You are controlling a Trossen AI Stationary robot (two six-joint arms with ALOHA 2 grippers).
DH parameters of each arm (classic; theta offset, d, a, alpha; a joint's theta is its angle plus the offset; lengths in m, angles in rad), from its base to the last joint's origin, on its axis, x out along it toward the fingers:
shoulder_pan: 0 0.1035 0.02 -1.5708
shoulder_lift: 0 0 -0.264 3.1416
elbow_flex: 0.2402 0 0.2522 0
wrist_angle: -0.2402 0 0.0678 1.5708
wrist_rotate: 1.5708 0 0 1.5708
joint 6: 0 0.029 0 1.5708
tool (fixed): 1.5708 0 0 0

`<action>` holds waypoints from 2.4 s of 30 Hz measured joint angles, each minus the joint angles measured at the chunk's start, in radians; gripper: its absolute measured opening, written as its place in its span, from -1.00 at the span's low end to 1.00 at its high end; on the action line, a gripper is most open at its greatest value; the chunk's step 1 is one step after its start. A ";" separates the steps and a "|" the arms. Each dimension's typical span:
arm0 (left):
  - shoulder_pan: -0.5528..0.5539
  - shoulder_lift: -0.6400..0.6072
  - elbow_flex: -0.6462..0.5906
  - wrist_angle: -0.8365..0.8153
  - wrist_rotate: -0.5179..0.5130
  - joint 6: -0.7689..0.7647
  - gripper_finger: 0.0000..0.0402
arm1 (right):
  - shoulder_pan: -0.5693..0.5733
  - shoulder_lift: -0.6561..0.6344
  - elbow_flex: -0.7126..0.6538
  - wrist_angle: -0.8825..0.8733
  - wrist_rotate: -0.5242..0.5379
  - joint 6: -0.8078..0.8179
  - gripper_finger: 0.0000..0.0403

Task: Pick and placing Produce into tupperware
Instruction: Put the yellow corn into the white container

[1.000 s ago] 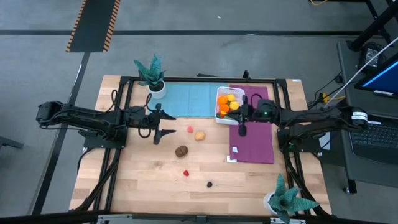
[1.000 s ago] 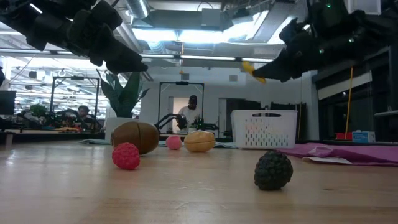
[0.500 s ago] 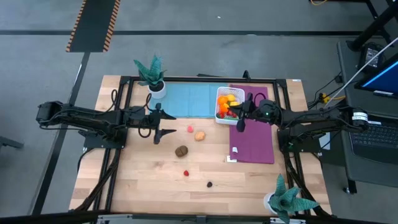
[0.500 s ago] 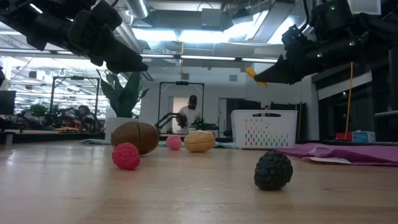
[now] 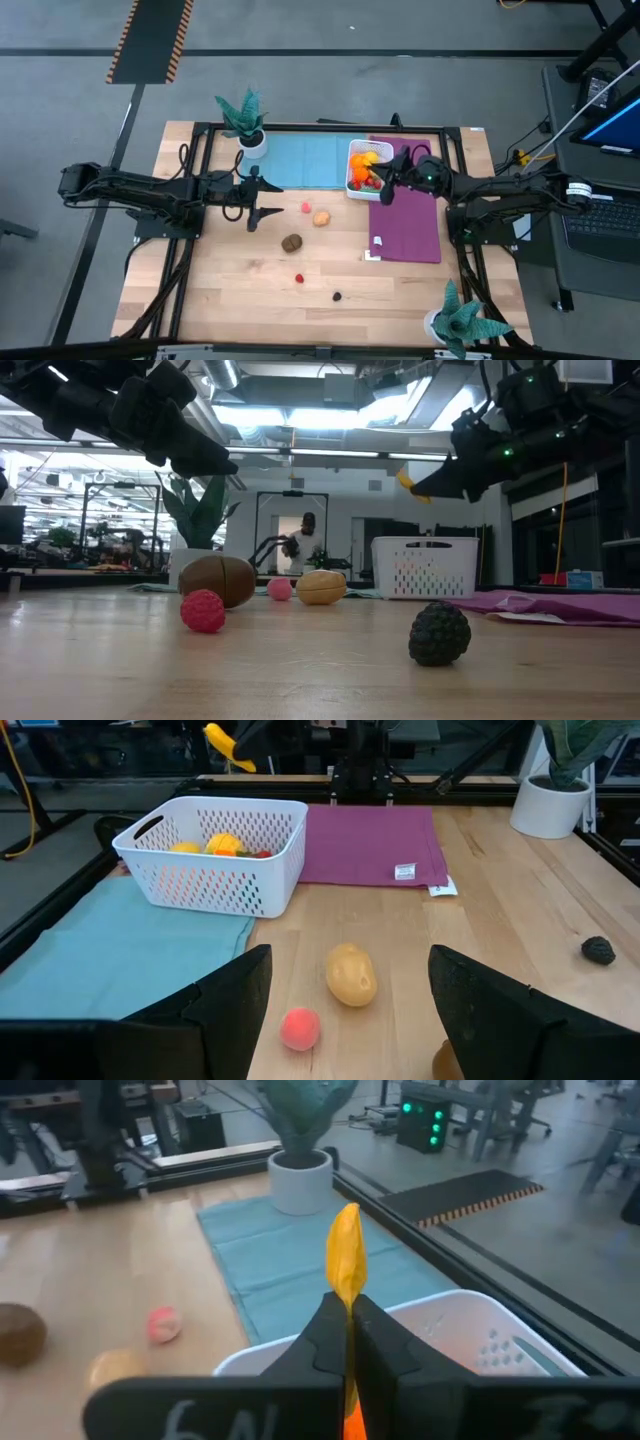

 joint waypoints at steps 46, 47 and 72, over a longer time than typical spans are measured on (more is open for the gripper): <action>0.000 0.000 0.000 -0.023 0.000 0.001 0.31 | -0.152 0.254 0.583 -0.988 -0.170 -0.052 -0.96; 0.000 0.000 0.000 -0.023 0.001 0.001 0.31 | -0.154 0.254 0.583 -0.987 -0.170 -0.054 -0.96; 0.000 0.000 0.000 -0.048 0.001 0.001 0.31 | -0.255 0.504 0.583 -0.878 -0.162 -0.127 -0.96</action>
